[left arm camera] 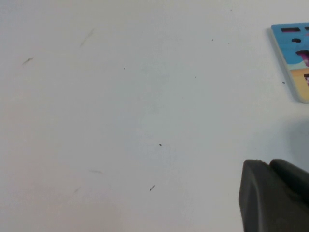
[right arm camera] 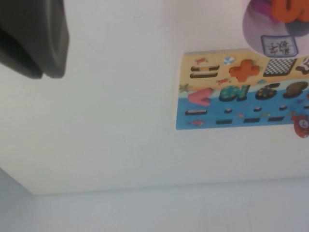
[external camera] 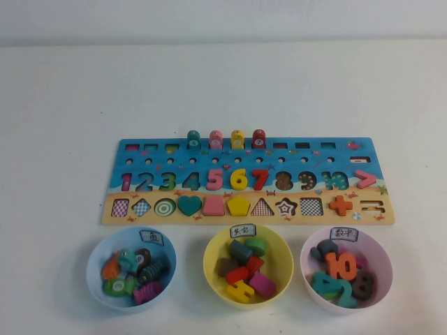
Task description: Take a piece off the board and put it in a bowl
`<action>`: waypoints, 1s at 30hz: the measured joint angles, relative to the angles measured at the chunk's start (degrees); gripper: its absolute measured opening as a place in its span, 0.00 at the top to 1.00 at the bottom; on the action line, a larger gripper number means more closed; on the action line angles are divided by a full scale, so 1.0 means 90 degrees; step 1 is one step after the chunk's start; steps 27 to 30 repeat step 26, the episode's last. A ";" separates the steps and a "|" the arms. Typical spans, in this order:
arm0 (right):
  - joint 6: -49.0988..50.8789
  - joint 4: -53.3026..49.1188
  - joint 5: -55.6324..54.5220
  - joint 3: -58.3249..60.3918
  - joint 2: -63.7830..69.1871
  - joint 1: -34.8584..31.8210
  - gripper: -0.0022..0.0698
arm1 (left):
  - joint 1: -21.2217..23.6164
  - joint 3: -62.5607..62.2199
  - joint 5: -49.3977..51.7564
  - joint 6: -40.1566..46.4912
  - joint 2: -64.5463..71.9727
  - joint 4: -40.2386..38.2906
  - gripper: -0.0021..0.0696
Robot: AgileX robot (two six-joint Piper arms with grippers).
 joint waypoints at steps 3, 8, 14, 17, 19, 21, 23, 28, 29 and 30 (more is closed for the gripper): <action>-0.0054 0.0144 0.0310 0.0000 0.0000 -0.0087 0.99 | 0.0000 0.0000 0.0000 0.0000 0.0000 0.0000 0.98; -0.0290 0.0282 0.0909 0.0000 -0.0012 -0.0092 0.99 | 0.0000 0.0000 0.0000 0.0000 0.0000 0.0000 0.98; -0.0418 0.0312 0.0965 0.0000 -0.0025 -0.0092 0.99 | 0.0000 0.0000 0.0000 0.0000 0.0000 0.0000 0.98; -0.0423 0.0325 0.0980 0.0000 -0.0025 -0.0092 0.99 | 0.0000 0.0000 0.0000 0.0000 0.0000 0.0000 0.98; -0.0423 0.0325 0.0980 0.0000 -0.0025 -0.0092 0.99 | 0.0000 0.0000 0.0000 0.0000 0.0000 0.0000 0.98; -0.0423 0.0325 0.0980 0.0000 -0.0025 -0.0092 0.99 | 0.0000 0.0000 0.0000 0.0000 0.0000 0.0000 0.98; -0.0423 0.0325 0.0980 0.0000 -0.0025 -0.0092 0.99 | 0.0000 0.0000 0.0000 0.0000 0.0000 0.0000 0.98; -0.0423 0.0325 0.0980 0.0000 -0.0025 -0.0092 0.99 | 0.0000 0.0000 0.0000 0.0000 0.0000 0.0000 0.98; -0.0423 0.0325 0.0980 0.0000 -0.0025 -0.0092 0.99 | 0.0000 0.0000 0.0000 0.0000 0.0000 0.0000 0.98; -0.0423 0.0325 0.0980 0.0000 -0.0025 -0.0092 0.99 | 0.0000 0.0000 0.0000 0.0000 0.0000 0.0000 0.98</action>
